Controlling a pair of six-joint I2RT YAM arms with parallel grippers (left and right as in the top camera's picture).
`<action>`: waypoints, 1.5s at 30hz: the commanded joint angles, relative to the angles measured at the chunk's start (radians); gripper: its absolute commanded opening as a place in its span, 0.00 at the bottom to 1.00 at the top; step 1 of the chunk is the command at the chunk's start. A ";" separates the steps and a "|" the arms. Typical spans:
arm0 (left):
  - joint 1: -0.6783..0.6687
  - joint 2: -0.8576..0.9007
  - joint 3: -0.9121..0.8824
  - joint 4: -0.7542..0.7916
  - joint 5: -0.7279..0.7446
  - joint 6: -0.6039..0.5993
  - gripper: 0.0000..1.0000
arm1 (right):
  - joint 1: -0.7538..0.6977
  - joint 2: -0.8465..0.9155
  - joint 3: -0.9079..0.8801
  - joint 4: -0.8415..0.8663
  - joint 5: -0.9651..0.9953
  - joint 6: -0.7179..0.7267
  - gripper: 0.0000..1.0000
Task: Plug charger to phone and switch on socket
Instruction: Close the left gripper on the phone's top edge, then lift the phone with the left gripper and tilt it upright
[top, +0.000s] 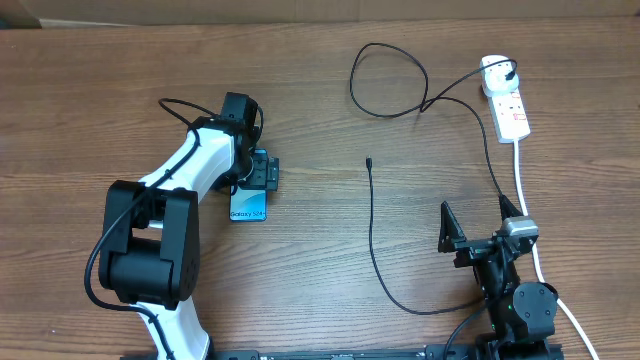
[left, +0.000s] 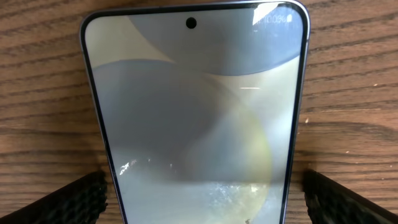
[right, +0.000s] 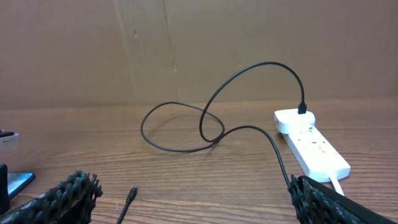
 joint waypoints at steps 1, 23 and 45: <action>0.010 0.027 -0.006 0.001 -0.001 -0.027 0.97 | 0.005 -0.009 -0.011 0.006 0.010 -0.001 1.00; 0.010 0.027 -0.035 0.011 0.013 -0.068 0.63 | 0.005 -0.009 -0.011 0.006 0.010 -0.001 1.00; 0.010 0.027 0.003 -0.066 0.017 -0.297 0.63 | 0.005 -0.009 -0.011 0.006 0.010 -0.001 1.00</action>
